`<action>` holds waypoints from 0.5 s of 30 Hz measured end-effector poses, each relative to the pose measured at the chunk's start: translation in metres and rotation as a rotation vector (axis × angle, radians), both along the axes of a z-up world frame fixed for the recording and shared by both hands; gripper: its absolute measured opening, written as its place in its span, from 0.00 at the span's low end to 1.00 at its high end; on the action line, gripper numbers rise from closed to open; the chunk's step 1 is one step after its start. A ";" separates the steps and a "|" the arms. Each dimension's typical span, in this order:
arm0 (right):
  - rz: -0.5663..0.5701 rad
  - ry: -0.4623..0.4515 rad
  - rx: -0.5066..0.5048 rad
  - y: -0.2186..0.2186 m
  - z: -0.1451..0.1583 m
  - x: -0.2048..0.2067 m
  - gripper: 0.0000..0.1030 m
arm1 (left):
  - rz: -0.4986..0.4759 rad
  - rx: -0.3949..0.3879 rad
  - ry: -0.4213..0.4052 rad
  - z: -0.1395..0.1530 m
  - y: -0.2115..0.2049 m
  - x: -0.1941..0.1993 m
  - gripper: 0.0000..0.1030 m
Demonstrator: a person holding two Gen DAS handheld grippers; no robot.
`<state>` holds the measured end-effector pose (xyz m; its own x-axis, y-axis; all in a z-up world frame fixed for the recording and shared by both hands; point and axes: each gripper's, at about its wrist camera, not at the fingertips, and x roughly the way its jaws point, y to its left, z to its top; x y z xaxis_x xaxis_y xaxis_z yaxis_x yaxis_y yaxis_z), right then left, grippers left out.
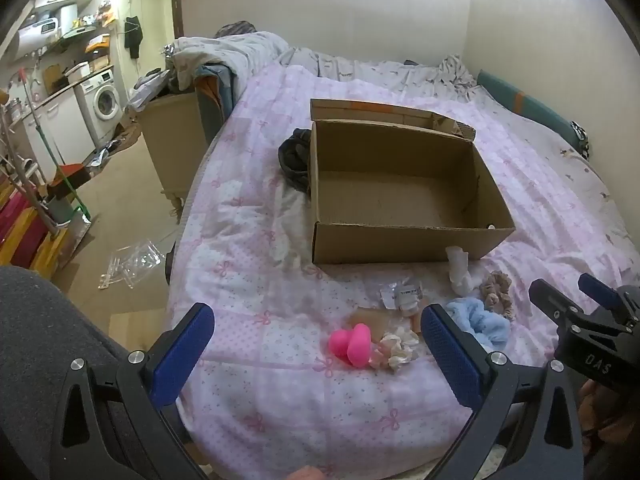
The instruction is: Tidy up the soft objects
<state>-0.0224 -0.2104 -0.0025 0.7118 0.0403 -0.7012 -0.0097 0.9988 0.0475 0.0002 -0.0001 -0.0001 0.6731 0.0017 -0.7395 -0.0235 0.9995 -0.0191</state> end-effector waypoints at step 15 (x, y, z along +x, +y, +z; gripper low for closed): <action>-0.004 -0.004 -0.010 0.001 0.000 0.000 1.00 | 0.002 -0.001 0.001 0.000 0.000 0.000 1.00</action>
